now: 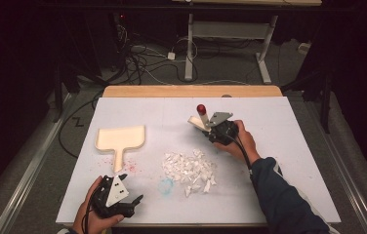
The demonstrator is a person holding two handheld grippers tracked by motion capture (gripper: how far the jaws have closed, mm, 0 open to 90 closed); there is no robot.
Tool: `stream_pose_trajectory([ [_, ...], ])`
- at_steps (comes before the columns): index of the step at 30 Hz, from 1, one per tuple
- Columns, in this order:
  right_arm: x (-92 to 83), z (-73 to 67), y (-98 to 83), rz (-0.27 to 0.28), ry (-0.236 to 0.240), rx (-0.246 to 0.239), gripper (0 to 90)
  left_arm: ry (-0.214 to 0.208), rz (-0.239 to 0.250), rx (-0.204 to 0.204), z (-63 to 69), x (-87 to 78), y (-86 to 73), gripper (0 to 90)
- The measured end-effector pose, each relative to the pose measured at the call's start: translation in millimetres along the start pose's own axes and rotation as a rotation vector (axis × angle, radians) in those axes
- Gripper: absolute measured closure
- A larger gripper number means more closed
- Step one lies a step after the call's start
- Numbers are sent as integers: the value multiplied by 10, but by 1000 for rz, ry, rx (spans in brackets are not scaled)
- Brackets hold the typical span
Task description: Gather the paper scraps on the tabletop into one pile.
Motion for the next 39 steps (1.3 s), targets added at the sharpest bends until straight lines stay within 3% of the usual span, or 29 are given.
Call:
stream_pose_trajectory([
  [4, -184, -181, -69, 29, 56, -13, 675, 1, 0, 0, 17, -3, 7, 163],
  [7, -342, -226, -102, 54, 41, -10, 676, 4, -3, 6, 16, -10, 7, 163],
  [12, -682, -275, -158, 151, 24, 51, 676, 11, 5, 1, 23, -28, 22, 163],
  [17, -1076, -428, -232, 197, 50, 36, 675, 17, 6, 8, 22, -43, 27, 163],
  [19, -1207, -491, -299, 217, 84, 42, 676, 18, 9, 3, 20, -45, 22, 163],
  [26, -1484, -738, -589, 191, 199, 10, 675, 15, 7, 9, 40, -40, 29, 163],
  [29, -1537, -864, -692, 188, 286, -3, 675, 15, 9, 12, 44, -39, 36, 163],
  [31, -1528, -951, -739, 159, 328, -33, 675, 13, 8, 13, 46, -34, 41, 163],
  [34, -1470, -1025, -797, 83, 339, -66, 675, 12, 5, 18, 54, -29, 47, 163],
  [39, -1356, -1014, -846, 25, 341, -67, 676, 5, 3, 24, 52, -17, 48, 163],
])
Point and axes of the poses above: each handheld gripper's, and its own axes: x roughly forward along the jaws, y roughly out of its top, z roughly to its right, the point moved 1 cm from there along x, roughly forward along the jaws, and after that the axes turned 8 degrees about y, right-handed, at the moved point
